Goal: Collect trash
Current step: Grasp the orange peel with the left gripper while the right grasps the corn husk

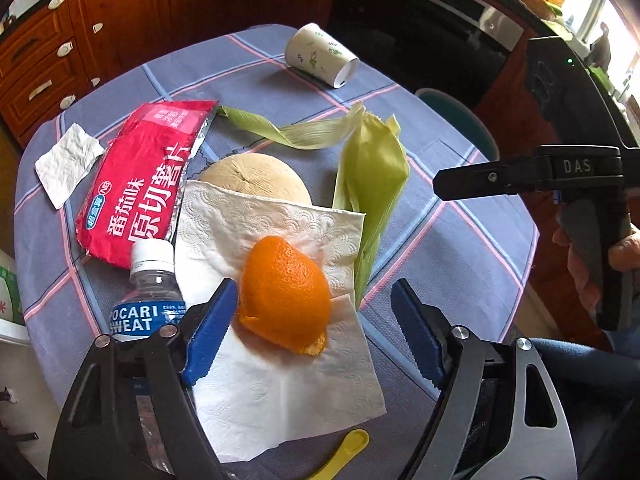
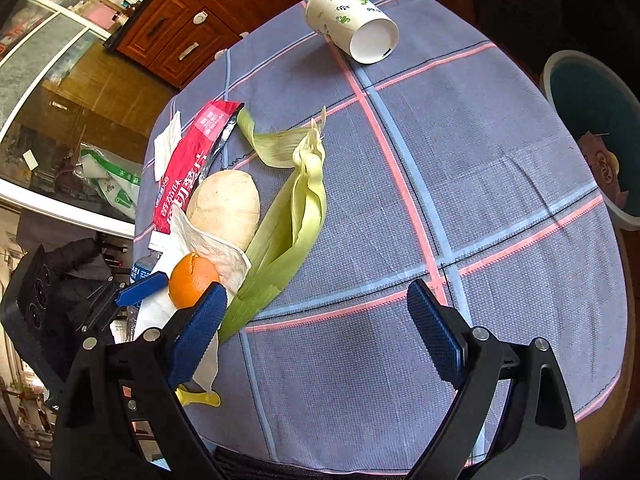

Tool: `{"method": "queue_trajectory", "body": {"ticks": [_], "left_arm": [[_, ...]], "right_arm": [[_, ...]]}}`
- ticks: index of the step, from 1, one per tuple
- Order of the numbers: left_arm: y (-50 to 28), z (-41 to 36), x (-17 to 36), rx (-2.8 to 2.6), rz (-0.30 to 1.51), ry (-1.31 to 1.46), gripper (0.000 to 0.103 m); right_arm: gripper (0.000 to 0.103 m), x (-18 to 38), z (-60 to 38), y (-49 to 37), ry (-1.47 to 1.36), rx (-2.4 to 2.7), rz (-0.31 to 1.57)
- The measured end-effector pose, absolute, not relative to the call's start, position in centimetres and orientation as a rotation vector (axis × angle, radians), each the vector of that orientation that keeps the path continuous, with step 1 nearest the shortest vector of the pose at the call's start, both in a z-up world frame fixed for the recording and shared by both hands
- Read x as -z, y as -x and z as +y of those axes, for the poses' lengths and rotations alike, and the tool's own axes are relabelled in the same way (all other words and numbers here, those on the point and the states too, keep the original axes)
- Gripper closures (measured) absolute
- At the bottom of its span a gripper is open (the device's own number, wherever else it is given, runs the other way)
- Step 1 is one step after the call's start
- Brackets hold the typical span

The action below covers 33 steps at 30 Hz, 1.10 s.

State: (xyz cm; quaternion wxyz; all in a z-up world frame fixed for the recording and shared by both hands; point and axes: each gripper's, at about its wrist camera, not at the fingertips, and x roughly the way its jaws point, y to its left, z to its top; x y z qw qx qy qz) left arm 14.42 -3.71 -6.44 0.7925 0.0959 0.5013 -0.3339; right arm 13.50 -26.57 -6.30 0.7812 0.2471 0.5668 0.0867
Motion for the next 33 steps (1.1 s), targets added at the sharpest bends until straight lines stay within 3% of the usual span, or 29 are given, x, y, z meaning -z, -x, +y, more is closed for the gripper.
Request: {"method": "queue_trajectory", "body": {"ticks": [3,5,9,11,13,15,17,19,23,31,32,33], "left_arm": [[-14.5,-3.5,6.5,0.729,1.084,-0.216,0.034],[-14.3,-3.9,6.9,0.72,1.085,-0.248,0.046],[-14.4,-4.0,6.8,0.708,1.072,-0.269,0.055],[-14.5,-3.8,6.5,0.708,1.083,-0.246,0.055],[-14.4,-3.6,6.2,0.712,1.087,-0.24,0.055],[-14.2,-3.5,6.2,0.714,1.095,-0.249,0.054],[-14.0,-3.6,6.5,0.719,1.112,-0.26,0.046],[-14.0,-3.7,7.0,0.701,1.126,-0.281,0.041],[-14.5,-4.0,7.7,0.647,1.149,-0.306,0.035],[-15.3,-5.1,9.4,0.541,1.167,-0.344,0.037],[-15.2,-5.2,9.4,0.536,1.163,-0.342,0.054],[-15.2,-5.4,9.2,0.546,1.162,-0.332,0.063]], "right_arm": [[0.015,6.2,-26.4,-14.0,-0.515,-0.181,1.195],[0.015,6.1,-26.0,-14.5,-0.477,-0.162,1.175],[0.021,6.5,-25.3,-15.7,-0.446,-0.164,1.145],[0.045,7.2,-25.0,-16.5,-0.447,-0.166,1.158],[0.062,8.1,-24.7,-17.1,-0.447,-0.166,1.177],[0.066,9.0,-24.5,-17.5,-0.465,-0.17,1.189],[0.084,9.5,-24.1,-17.4,-0.461,-0.17,1.187],[0.095,9.4,-24.1,-17.1,-0.45,-0.164,1.16],[0.095,8.8,-25.3,-16.6,-0.459,-0.149,1.133],[0.095,8.7,-26.9,-15.0,-0.437,-0.125,1.129],[0.095,8.9,-27.1,-14.8,-0.444,-0.125,1.13],[0.095,9.0,-27.3,-14.7,-0.452,-0.125,1.131]]}}
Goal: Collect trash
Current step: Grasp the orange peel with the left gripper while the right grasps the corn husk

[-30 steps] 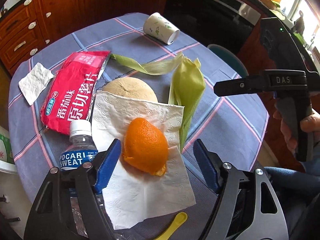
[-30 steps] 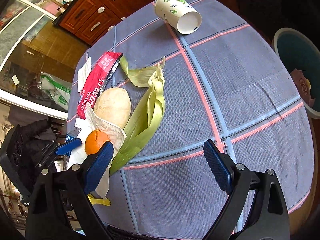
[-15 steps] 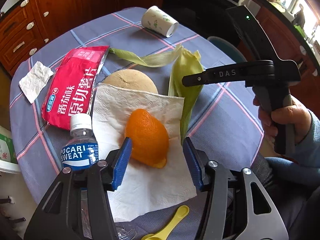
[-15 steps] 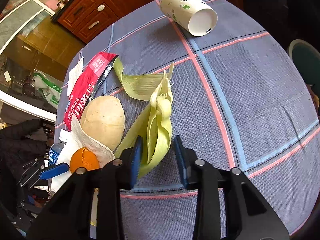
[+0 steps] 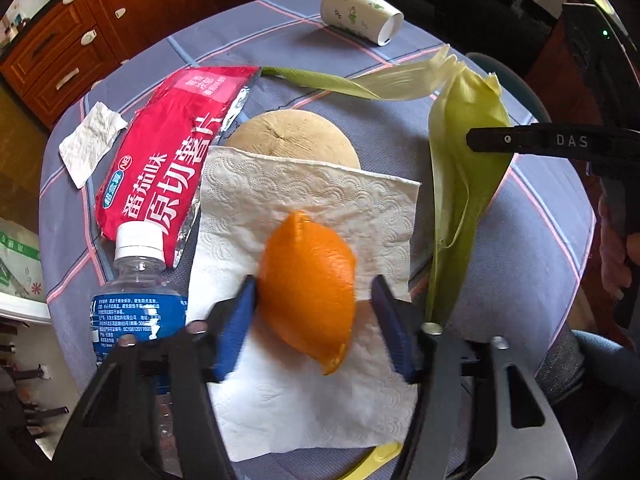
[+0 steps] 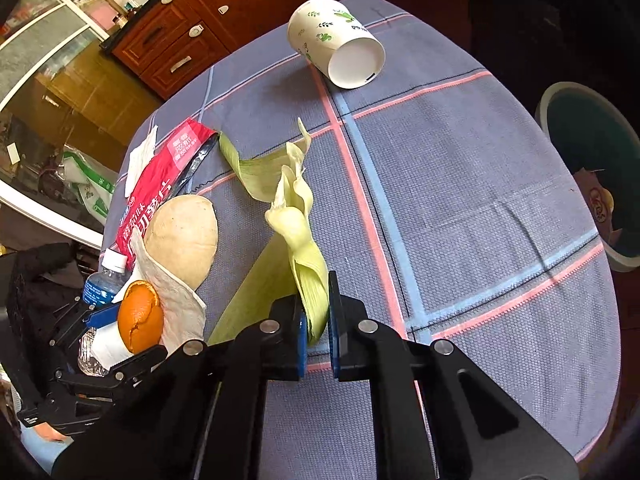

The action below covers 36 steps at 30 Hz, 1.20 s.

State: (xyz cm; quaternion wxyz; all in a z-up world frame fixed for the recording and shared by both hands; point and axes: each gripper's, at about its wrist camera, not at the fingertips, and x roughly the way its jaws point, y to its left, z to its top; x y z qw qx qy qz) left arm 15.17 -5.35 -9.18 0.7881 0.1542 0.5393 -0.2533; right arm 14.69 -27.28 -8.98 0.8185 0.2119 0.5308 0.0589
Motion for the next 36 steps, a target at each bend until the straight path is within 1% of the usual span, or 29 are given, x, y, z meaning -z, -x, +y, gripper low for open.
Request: {"method": "queue_trajectory", "body": {"ticks": [4,10,12,26,30,36], "left_arm": [[-14.7,-5.8,7.6,0.59,1.139,-0.279,0.069],[-14.5,-6.6,6.3,0.587,1.134,-0.251,0.07],[-14.6,-6.8,5.9,0.586,1.129,-0.239,0.069],[-14.3,-10.5,1.6,0.666,1.019,-0.167,0.069],[-14.6,-12.4,0.4,0.702,0.994,-0.156,0.069],[-14.5,-17.6,-0.5,0.784,0.975,-0.19,0.069]], "right_arm": [[0.093,9.5,-27.7,-14.6,-0.474,-0.139,1.141],[0.091,9.9,-28.1,-15.1,-0.514,-0.16,1.126],[0.095,9.6,-28.5,-14.8,-0.546,-0.162,1.108],[0.096,-2.0,-33.1,-10.9,-0.445,-0.109,0.822],[0.096,-4.0,-35.1,-9.9,-0.431,-0.065,0.773],[0.096,-5.8,-40.0,-7.7,-0.457,0.034,0.709]]}}
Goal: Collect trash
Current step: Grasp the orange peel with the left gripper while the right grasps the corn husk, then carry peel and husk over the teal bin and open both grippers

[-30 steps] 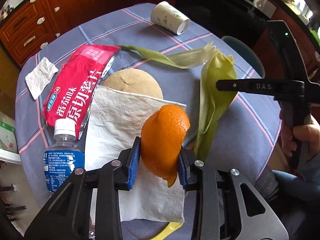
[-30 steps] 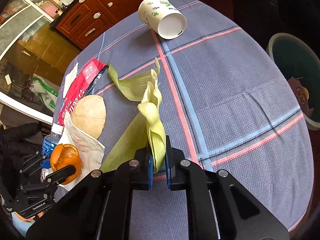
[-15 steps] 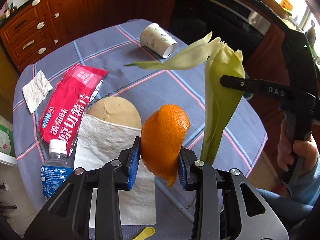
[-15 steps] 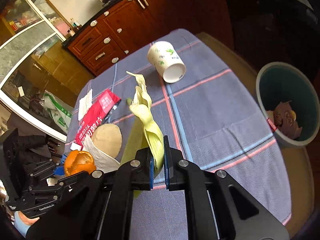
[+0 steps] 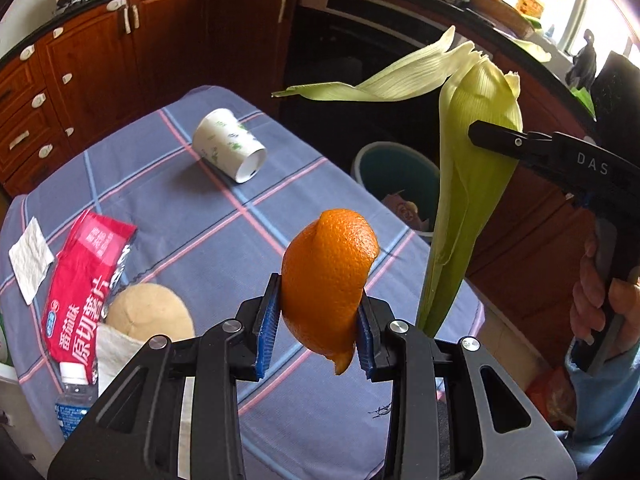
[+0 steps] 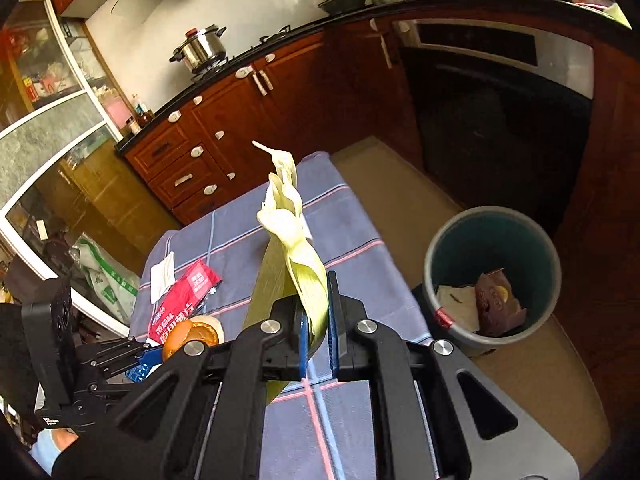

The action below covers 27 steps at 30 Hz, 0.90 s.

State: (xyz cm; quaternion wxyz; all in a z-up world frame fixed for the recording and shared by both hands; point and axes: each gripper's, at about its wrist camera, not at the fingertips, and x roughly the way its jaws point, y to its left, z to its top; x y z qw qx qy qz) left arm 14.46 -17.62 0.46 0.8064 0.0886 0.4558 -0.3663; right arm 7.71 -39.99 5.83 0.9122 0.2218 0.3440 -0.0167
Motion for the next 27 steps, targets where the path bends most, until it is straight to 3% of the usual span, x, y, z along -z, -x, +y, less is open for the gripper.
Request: {"method": "queue_trajectory", "body": {"ticks": [9,27], "left_arm": [[-13.8,-27.6,-1.4,0.909,0.959,-0.268,0.068],[-18.7,-43.3,6.2,0.937,1.133,-0.322,0.068]], "right_arm": [[0.096,-7.1,-47.5,-4.5,-0.458,0.201,0.666],[0.096,3.2,-57.8,-9.8,-0.541,0.283,0.907]]}}
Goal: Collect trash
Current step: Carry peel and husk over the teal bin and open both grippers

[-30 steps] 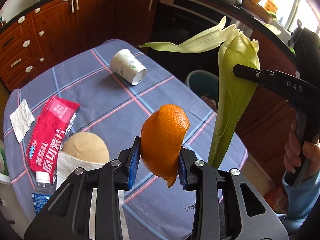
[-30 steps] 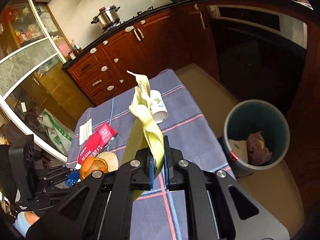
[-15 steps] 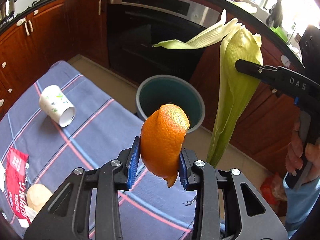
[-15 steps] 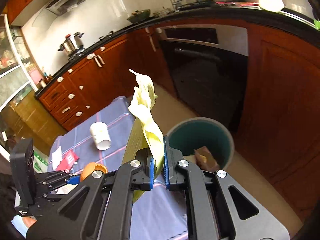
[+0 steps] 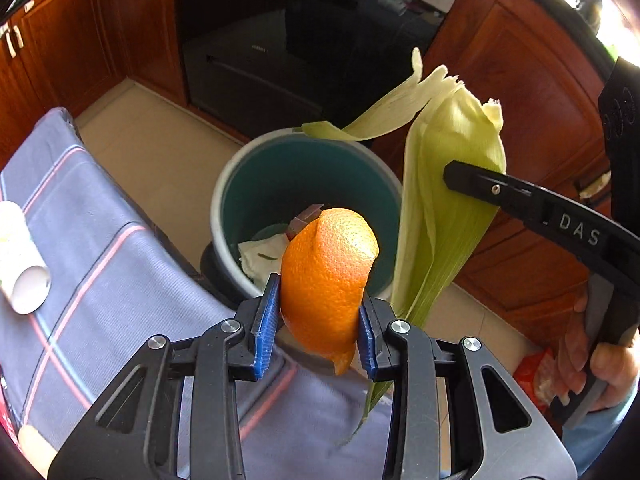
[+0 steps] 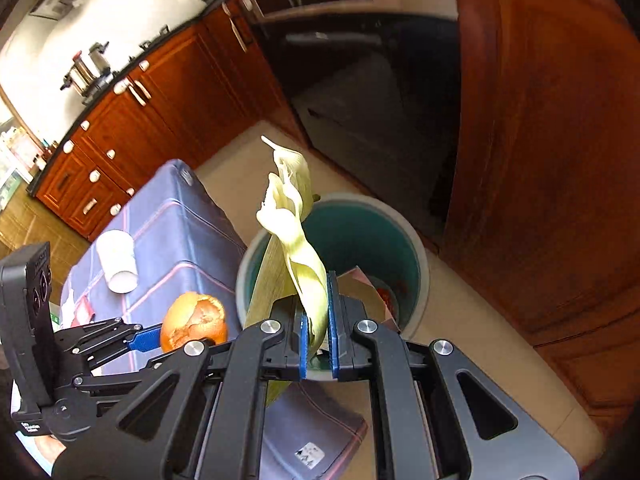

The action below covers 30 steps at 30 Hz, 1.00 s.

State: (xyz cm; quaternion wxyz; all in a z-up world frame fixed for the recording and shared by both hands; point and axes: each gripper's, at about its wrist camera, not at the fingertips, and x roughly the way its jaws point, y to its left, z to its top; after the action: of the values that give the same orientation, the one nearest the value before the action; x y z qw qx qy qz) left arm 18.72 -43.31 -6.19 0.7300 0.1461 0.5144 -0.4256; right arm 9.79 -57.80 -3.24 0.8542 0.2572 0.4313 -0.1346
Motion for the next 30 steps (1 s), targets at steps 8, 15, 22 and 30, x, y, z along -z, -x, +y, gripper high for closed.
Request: {"method": "queue_trajectory", "body": {"ticks": [8,15,22,30], "left_arm": [[-20.7,-45.6,9.9,0.921,1.207,-0.315,0.066],[-21.6,-46.1,11.1,0.886,1.217,-0.322,0.036],[-21.7,-46.0,11.2,0.887,1.222,-0.334,0.026],[-21.4,-45.2,10.9,0.886,1.219,-0.331,0.021]], "right_arm": [[0.095,6.6,-59.0,-14.7,-0.527,0.243,1.008],[0.078,9.2,-59.2,-17.9,-0.536,0.187,1.062],[0.019,9.3,-59.2,-17.6,-0.595,0.199,1.032],[0.017,8.7,-59.3,-16.0,-0.628,0.226,1.041]]}}
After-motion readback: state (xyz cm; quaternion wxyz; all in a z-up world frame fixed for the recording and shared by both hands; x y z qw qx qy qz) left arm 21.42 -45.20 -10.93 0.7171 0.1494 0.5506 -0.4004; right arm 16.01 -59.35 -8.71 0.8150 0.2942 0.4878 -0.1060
